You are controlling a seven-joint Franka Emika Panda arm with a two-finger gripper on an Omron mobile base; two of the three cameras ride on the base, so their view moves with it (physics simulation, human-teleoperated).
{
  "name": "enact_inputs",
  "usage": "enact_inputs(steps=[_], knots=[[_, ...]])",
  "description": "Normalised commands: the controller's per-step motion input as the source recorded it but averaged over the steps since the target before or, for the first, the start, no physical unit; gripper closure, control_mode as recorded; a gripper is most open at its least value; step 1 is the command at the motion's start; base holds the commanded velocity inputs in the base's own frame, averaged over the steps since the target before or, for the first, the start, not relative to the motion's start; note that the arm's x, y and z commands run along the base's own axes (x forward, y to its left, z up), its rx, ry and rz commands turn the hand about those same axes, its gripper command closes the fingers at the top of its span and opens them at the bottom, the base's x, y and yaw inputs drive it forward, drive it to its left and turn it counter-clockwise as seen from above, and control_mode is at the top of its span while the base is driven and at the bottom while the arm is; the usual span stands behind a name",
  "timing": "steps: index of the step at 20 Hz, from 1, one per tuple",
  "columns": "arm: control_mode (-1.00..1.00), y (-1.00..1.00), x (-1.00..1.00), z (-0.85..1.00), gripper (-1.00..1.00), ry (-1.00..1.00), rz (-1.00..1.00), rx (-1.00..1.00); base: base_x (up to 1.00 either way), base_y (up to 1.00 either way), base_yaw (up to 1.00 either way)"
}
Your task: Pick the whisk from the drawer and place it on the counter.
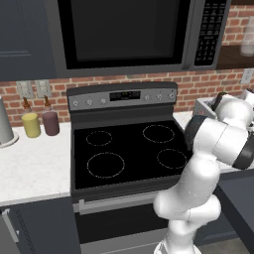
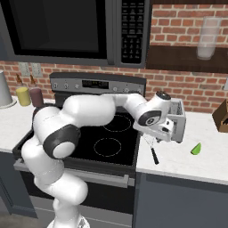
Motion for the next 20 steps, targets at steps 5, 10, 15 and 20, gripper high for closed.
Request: enact_inputs(steps=[5,10,15,20], knots=[[-1.0,1.0,-0.74,0.78,-1.0,-0.14,-0.08,-0.11,0.0,0.0,0.0],[-1.0,1.0,-0.87,0.63,-1.0,-0.11,0.0,-0.13,0.0,0.0,0.0],[-1.0,1.0,-0.92,0.56,-1.0,-0.11,0.01,-0.17,0.0,0.0,0.0],[-1.0,1.0,-0.96,0.85,-1.0,-0.05,0.05,-0.11,0.0,0.0,0.0]])
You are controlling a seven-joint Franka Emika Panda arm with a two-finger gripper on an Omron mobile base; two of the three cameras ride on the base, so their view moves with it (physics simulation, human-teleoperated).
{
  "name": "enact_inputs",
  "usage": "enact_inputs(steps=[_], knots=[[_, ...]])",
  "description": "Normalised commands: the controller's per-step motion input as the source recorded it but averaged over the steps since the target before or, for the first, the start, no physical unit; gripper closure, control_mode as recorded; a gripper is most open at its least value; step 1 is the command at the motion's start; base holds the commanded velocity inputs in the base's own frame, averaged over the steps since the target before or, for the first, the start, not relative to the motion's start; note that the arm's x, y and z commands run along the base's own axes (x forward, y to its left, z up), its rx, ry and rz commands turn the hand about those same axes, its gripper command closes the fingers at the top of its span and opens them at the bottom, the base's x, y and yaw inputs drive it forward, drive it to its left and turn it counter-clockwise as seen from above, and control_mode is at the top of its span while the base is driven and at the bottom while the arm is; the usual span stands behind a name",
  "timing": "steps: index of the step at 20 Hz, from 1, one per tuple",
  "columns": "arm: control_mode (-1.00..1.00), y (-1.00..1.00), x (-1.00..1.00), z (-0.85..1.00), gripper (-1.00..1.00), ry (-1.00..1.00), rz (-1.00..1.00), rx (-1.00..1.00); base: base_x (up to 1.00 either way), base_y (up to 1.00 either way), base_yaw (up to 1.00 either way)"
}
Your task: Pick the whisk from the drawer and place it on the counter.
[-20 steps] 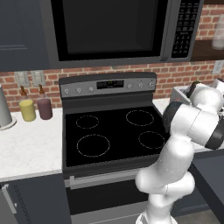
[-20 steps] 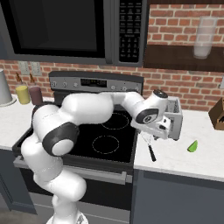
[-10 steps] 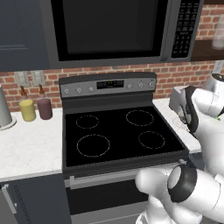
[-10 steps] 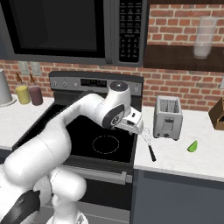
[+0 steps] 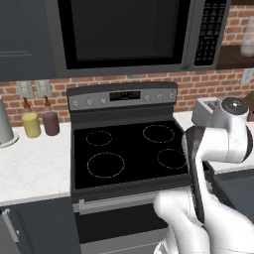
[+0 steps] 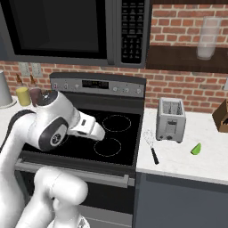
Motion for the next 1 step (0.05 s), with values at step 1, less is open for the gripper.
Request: enact_inputs(steps=[1], knots=[[-1.0,1.0,-0.71,1.0,-1.0,-0.03,0.05,-0.08,0.0,0.0,0.0]])
